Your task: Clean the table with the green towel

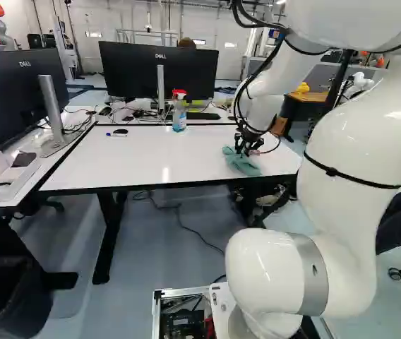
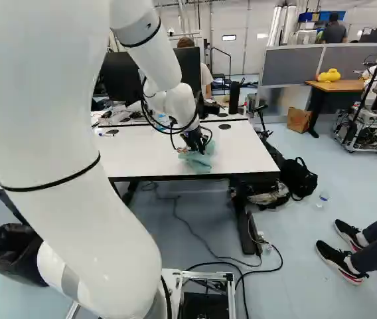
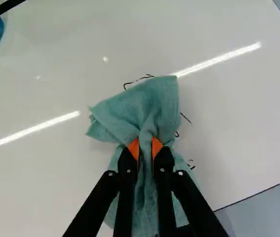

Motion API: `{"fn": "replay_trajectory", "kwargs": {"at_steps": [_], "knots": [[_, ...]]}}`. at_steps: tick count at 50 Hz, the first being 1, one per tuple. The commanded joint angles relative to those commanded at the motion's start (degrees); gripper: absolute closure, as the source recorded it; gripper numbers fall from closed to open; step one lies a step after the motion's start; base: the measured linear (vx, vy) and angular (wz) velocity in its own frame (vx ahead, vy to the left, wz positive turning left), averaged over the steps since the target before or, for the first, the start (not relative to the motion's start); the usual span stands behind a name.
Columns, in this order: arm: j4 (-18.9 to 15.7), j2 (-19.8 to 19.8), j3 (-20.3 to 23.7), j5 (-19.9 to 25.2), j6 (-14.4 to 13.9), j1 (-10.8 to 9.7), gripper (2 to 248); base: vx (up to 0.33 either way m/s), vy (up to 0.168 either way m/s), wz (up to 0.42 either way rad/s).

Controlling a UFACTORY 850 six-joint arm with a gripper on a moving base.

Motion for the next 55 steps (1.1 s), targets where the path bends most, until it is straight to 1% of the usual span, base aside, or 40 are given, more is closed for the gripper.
{"fn": "replay_trajectory", "kwargs": {"at_steps": [16,32,43,48,55], "knots": [[0.0,3.78,4.07,0.0,0.0,-1.93,200,0.0,0.0,0.0],[0.0,4.85,5.2,0.0,0.0,-5.62,200,0.0,0.0,0.0],[0.0,4.67,5.01,0.0,0.0,-8.18,200,0.0,0.0,0.0],[0.0,3.95,4.25,0.0,0.0,-9.2,200,0.0,0.0,0.0],[0.0,2.39,2.61,0.0,0.0,-10.1,200,0.0,0.0,0.0]]}}
